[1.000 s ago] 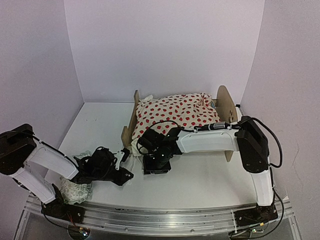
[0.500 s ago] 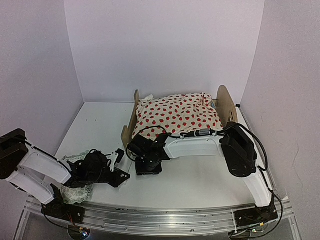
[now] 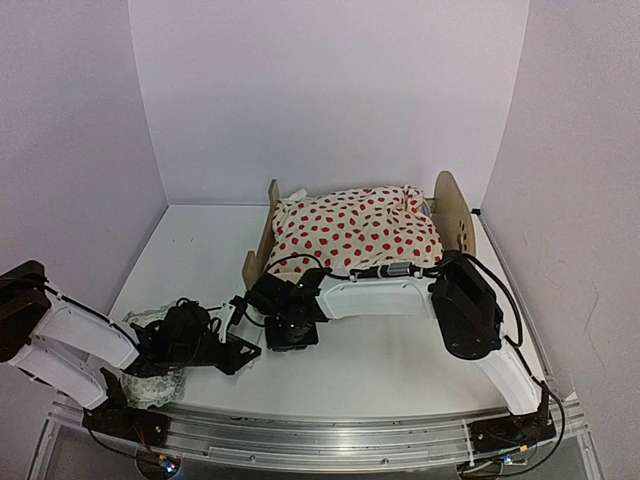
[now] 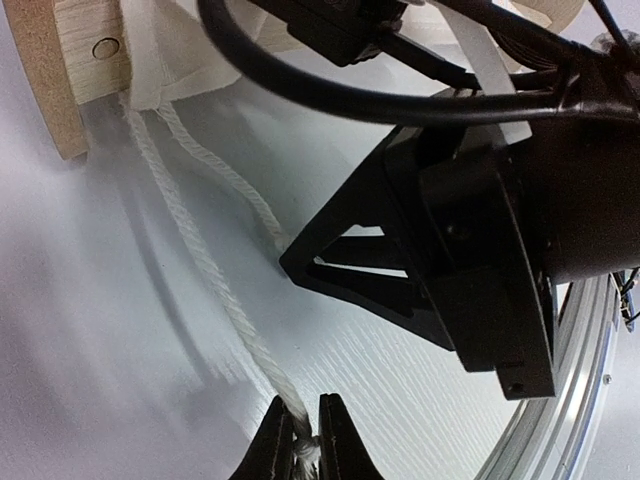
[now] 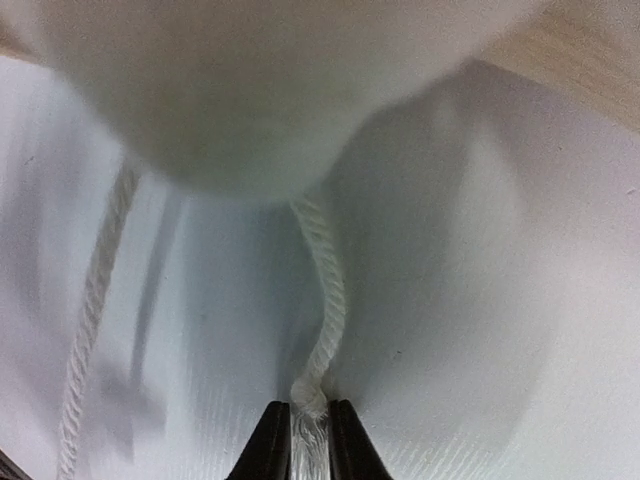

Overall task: Set up the pet bed
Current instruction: Cross the left ropes of the mattress attached to the bed frame.

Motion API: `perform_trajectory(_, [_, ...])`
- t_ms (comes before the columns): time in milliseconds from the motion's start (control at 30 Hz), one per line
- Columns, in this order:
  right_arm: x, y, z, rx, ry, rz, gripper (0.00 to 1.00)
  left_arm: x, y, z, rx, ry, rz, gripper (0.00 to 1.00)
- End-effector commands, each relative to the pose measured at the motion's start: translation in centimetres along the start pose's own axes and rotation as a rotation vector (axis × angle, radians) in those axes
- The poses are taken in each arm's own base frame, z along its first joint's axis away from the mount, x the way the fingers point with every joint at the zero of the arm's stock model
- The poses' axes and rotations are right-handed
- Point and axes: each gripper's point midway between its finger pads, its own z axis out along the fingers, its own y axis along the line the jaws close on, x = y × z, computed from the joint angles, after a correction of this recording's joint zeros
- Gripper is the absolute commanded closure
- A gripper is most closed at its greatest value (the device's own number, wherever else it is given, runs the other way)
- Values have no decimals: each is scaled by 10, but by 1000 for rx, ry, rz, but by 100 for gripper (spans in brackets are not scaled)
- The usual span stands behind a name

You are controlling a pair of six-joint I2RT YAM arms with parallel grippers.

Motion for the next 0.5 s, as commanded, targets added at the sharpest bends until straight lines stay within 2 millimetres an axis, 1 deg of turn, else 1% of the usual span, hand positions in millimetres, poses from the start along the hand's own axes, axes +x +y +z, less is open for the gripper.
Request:
perform_trajectory(0, [20, -6, 20, 37, 79, -68, 97, -9, -13, -4, 62, -43, 20, 90])
perform_trajectory(33, [19, -1, 17, 18, 81, -79, 100, -10, -15, -4, 73, -46, 17, 90])
perform_trajectory(133, [15, 15, 0, -63, 91, -117, 100, -15, -22, -6, 109, -57, 2, 89])
perform_trajectory(267, [18, 24, -19, -187, 113, -90, 100, -19, -26, -8, 113, -53, 5, 90])
perform_trajectory(333, [27, 31, -26, -270, 143, -63, 100, -20, -25, -9, 100, -51, 12, 90])
perform_trajectory(400, [30, 38, -34, -340, 147, -34, 100, -23, -26, -11, 97, -51, 21, 90])
perform_trajectory(467, [34, 37, -39, -364, 153, -17, 100, -24, -28, -12, 98, -43, 29, 90])
